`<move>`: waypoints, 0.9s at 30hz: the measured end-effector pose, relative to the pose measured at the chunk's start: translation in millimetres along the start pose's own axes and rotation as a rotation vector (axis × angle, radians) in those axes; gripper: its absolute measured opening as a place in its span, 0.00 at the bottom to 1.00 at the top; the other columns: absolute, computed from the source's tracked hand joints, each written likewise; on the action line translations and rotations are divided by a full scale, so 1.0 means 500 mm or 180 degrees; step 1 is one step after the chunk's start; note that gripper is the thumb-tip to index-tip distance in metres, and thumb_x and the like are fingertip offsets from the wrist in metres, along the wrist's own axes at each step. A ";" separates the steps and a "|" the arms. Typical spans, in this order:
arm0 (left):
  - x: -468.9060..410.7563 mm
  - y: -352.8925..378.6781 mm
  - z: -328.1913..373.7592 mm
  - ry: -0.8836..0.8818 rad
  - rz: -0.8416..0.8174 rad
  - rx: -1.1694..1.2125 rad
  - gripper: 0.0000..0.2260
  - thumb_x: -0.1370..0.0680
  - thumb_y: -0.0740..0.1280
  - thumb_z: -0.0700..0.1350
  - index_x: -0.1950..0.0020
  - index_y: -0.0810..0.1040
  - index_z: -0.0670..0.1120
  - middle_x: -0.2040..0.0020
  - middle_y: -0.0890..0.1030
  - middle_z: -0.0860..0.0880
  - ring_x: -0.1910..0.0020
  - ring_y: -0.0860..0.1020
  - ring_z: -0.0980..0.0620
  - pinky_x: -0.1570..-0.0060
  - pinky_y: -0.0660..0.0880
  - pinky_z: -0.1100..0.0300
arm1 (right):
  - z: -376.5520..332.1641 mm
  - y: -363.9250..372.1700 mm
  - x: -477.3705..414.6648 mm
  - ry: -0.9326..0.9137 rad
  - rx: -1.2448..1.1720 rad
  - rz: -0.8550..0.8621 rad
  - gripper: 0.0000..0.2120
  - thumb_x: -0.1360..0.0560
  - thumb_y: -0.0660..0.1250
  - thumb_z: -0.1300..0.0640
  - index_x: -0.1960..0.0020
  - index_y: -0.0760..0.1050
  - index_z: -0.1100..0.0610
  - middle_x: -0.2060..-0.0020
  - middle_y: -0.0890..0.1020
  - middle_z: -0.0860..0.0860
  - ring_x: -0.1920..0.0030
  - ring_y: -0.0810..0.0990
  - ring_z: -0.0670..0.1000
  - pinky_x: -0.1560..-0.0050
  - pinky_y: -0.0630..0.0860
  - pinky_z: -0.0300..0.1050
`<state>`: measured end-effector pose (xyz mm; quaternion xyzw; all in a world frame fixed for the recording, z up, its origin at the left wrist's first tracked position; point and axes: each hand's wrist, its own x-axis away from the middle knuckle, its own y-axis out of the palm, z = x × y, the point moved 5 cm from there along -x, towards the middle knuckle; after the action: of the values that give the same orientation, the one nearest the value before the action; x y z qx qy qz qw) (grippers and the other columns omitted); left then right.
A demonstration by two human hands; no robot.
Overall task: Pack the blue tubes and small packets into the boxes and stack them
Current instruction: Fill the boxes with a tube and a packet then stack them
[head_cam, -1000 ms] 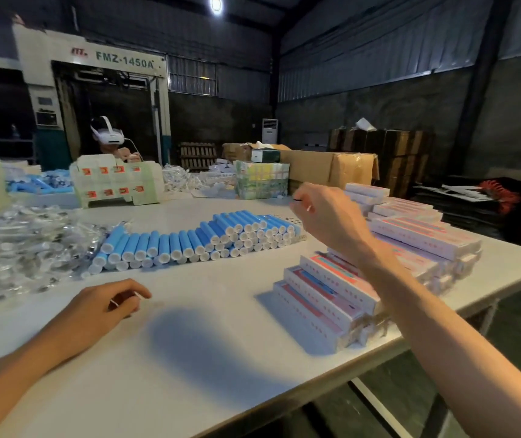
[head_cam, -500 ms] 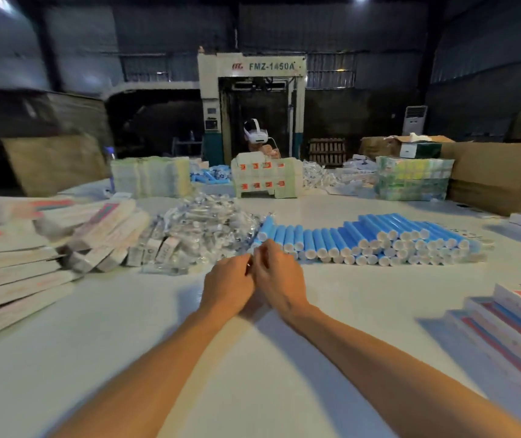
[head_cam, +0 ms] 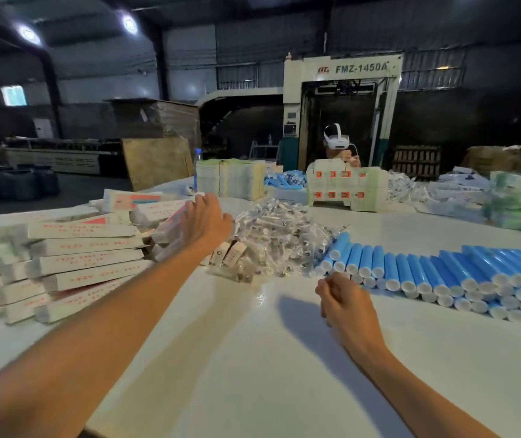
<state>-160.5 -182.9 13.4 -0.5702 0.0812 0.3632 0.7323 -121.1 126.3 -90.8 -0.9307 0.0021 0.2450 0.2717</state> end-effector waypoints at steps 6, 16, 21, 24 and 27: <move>-0.115 0.016 -0.173 -0.0616 -0.0531 -0.0698 0.28 0.12 0.57 0.60 0.21 0.66 0.41 0.20 0.66 0.36 0.22 0.65 0.34 0.25 0.65 0.38 | -0.001 0.007 -0.009 0.0018 -0.0079 -0.0079 0.12 0.18 0.62 0.54 0.58 0.75 0.56 0.68 0.80 0.55 0.64 0.79 0.59 0.57 0.79 0.61; -0.124 0.044 -0.183 0.0001 -0.0736 -0.1284 0.26 0.14 0.60 0.59 0.21 0.67 0.45 0.23 0.71 0.38 0.25 0.68 0.36 0.28 0.67 0.38 | -0.001 0.011 -0.011 0.0175 -0.0317 -0.0209 0.12 0.18 0.62 0.53 0.57 0.76 0.57 0.67 0.82 0.56 0.66 0.80 0.56 0.57 0.80 0.61; -0.123 0.038 -0.168 -0.0063 -0.0896 -0.0817 0.29 0.13 0.62 0.55 0.19 0.58 0.42 0.22 0.65 0.33 0.26 0.69 0.30 0.29 0.68 0.35 | 0.000 0.005 -0.010 0.0239 -0.0458 -0.0257 0.12 0.18 0.62 0.54 0.58 0.77 0.57 0.68 0.83 0.53 0.67 0.81 0.52 0.56 0.81 0.61; -0.119 0.011 -0.146 0.0072 -0.0771 -0.0168 0.26 0.12 0.61 0.50 0.19 0.56 0.42 0.23 0.62 0.34 0.33 0.74 0.30 0.39 0.73 0.36 | -0.001 -0.001 -0.002 0.0286 -0.0534 -0.0261 0.13 0.18 0.62 0.54 0.57 0.78 0.58 0.68 0.83 0.52 0.67 0.81 0.53 0.57 0.81 0.61; -0.098 -0.040 -0.093 0.0156 -0.0250 0.0518 0.24 0.12 0.59 0.49 0.19 0.55 0.42 0.25 0.64 0.33 0.38 0.76 0.30 0.47 0.75 0.40 | -0.004 -0.006 0.000 0.0299 -0.0523 -0.0259 0.13 0.18 0.61 0.54 0.56 0.77 0.60 0.68 0.83 0.53 0.65 0.82 0.55 0.57 0.81 0.61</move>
<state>-169.7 -247.9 39.4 -0.5202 0.1059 0.3123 0.7878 -119.7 127.9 -87.9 -0.9596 -0.0430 0.1893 0.2038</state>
